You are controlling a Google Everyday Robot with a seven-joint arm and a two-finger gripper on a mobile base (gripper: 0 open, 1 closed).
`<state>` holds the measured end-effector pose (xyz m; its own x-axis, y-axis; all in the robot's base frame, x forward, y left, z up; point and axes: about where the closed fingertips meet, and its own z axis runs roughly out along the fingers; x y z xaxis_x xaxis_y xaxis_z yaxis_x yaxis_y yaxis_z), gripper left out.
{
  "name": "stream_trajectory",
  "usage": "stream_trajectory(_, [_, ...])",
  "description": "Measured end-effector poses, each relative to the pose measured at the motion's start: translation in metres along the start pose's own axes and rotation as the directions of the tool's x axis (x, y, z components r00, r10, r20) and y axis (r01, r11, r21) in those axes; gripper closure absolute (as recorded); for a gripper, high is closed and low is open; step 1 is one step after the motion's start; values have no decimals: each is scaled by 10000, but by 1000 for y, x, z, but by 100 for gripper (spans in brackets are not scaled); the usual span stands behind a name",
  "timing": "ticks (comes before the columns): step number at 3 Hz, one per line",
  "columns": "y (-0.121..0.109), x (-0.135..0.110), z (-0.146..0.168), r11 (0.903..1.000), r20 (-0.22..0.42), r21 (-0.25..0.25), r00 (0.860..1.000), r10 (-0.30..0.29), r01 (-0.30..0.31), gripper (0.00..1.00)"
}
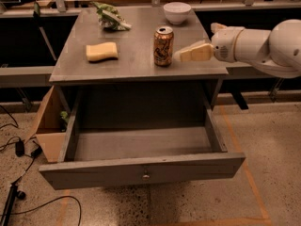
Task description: Pick orange can from top drawer and place on counter
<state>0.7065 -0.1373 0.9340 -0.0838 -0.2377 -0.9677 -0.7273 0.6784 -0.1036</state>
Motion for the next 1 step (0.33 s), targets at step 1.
stream_trajectory(1, [1, -2, -10, 9999, -68, 122, 10000, -72, 72, 0])
